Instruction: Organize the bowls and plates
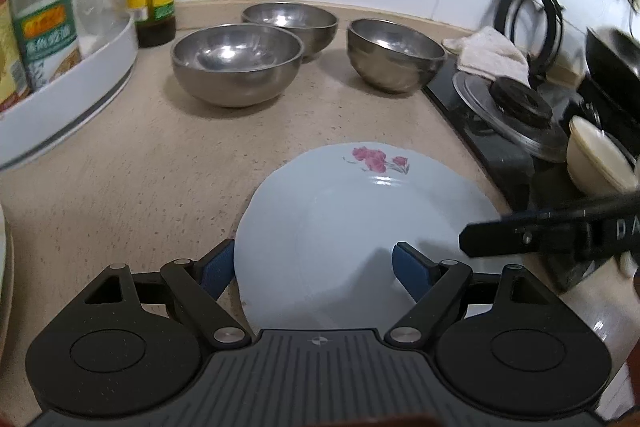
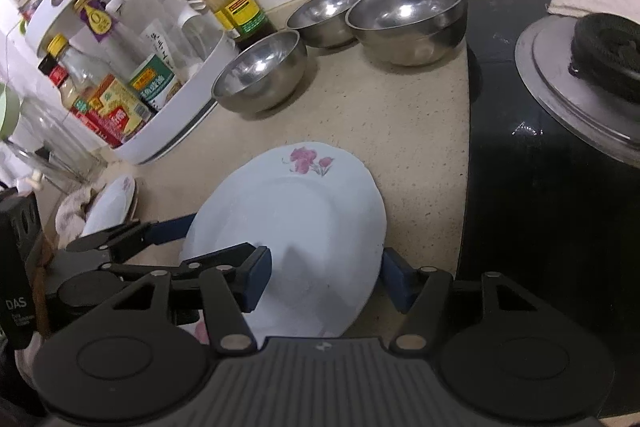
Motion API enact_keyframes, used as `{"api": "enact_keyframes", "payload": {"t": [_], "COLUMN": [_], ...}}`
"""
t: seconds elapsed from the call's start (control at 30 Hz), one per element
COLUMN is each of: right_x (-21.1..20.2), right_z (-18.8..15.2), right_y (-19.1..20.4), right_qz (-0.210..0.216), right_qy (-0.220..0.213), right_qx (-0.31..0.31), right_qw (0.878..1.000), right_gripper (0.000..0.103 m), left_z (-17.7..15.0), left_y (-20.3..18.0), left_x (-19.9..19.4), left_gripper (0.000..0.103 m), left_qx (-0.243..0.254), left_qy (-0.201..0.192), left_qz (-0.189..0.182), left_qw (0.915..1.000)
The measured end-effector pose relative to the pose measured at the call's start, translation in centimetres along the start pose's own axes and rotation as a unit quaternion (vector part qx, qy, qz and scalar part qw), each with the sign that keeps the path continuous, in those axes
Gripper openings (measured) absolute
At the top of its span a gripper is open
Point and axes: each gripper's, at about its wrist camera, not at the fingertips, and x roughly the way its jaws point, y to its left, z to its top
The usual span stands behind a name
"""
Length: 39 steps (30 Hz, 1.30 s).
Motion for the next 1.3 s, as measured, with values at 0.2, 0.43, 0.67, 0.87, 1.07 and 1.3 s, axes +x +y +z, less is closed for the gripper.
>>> {"api": "enact_keyframes", "payload": {"t": [0.2,0.43,0.67,0.87,1.07,1.3], "right_x": [0.3,0.8,1.7,2.7,2.1,1.8], "right_z": [0.4,1.4,2.5,2.7,2.4,1.8], "right_y": [-0.3,0.2,1.3,1.2,0.2,1.0], "right_qz": [0.017,0.025,0.022,0.019,0.035,0.031], "right_qy": [0.002,-0.002,-0.003,0.005,0.007,0.015], "right_qx": [0.02,0.02,0.002,0.0,0.003,-0.025], "right_qw": [1.0,1.0,1.0,1.0,0.999,0.999], "right_gripper": [0.058,0.058,0.058,0.058,0.058,0.058], "left_z": [0.2,0.5,1.1,0.3,-0.9,-1.4], "left_y": [0.5,1.1,1.6,2.2,2.0,1.3], "left_x": [-0.4,-0.8,-1.3,-0.7,-1.2,-1.4], "left_gripper": [0.086,0.086,0.085,0.083,0.083,0.088], "left_qx": [-0.026,-0.045,-0.049,-0.053,-0.011,0.0], "left_qy": [0.001,-0.008,-0.023,-0.012,-0.02,-0.018], "left_qz": [-0.001,0.011,0.022,0.021,0.019,0.019], "left_qw": [0.9997,0.9989,0.9983,0.9983,0.9996,0.9997]}}
